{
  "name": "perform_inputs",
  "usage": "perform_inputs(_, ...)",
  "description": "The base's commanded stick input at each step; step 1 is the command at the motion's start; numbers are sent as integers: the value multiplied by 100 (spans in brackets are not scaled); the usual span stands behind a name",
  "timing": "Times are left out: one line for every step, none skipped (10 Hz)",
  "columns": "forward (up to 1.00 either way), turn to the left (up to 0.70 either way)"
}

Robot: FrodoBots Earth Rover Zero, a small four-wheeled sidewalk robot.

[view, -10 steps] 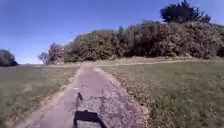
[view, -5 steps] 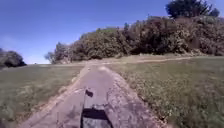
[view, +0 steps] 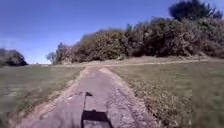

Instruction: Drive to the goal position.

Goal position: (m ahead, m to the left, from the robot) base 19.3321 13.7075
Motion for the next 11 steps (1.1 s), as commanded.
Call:
perform_inputs(85,2)
perform_inputs(85,2)
perform_inputs(85,1)
perform_inputs(85,6)
perform_inputs(85,21)
perform_inputs(85,34)
perform_inputs(85,34)
perform_inputs(85,34)
perform_inputs(85,22)
perform_inputs(85,10)
perform_inputs(85,1)
